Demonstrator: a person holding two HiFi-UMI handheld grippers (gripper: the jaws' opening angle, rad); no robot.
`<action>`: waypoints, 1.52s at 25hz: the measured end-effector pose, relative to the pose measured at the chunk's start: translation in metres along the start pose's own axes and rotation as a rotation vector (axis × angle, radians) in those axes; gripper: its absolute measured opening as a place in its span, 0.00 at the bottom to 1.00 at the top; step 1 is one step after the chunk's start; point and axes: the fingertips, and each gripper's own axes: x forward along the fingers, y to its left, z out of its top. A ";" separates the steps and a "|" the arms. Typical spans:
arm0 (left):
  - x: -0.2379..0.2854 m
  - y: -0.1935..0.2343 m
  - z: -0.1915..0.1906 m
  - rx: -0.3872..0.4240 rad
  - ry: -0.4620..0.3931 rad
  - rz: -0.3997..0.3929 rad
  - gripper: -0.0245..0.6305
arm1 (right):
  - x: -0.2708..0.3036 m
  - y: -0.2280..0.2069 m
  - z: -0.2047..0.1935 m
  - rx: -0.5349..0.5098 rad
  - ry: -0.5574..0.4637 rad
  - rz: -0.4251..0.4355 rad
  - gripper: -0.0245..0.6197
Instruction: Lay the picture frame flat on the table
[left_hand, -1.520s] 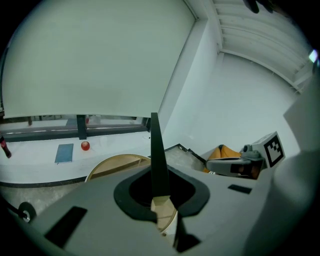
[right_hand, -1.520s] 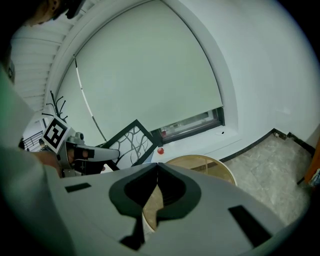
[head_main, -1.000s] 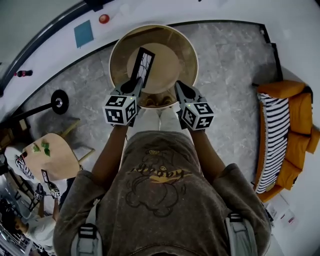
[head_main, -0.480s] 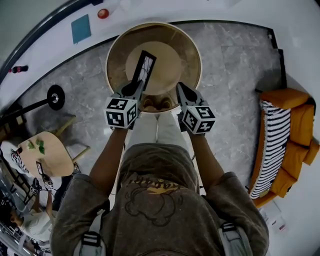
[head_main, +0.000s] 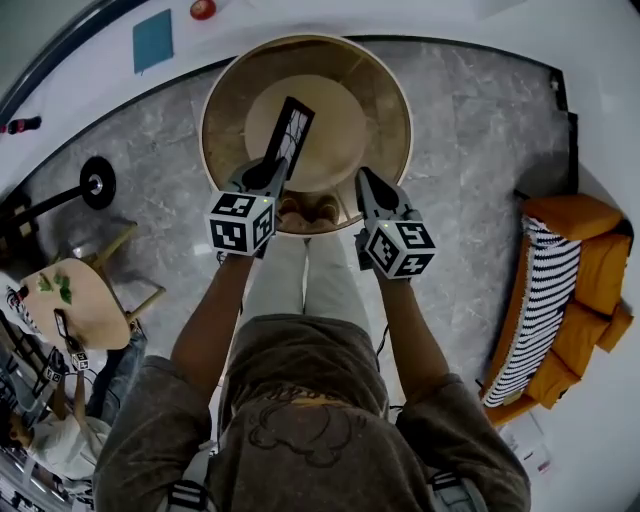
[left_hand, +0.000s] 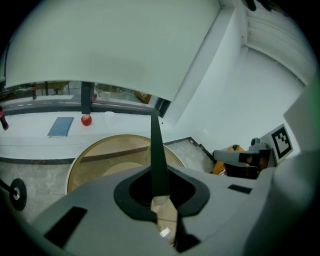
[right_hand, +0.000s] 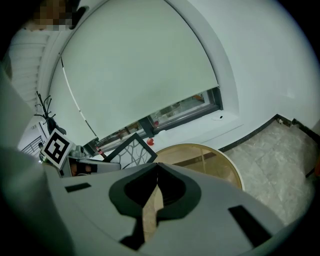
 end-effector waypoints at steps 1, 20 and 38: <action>0.005 0.003 -0.002 -0.004 0.003 0.000 0.11 | 0.004 -0.002 -0.002 -0.002 0.003 0.002 0.07; 0.088 0.056 -0.057 -0.100 0.052 0.024 0.11 | 0.075 -0.037 -0.049 0.035 0.058 0.013 0.07; 0.119 0.074 -0.081 -0.126 0.072 0.023 0.11 | 0.096 -0.048 -0.073 0.054 0.073 0.021 0.07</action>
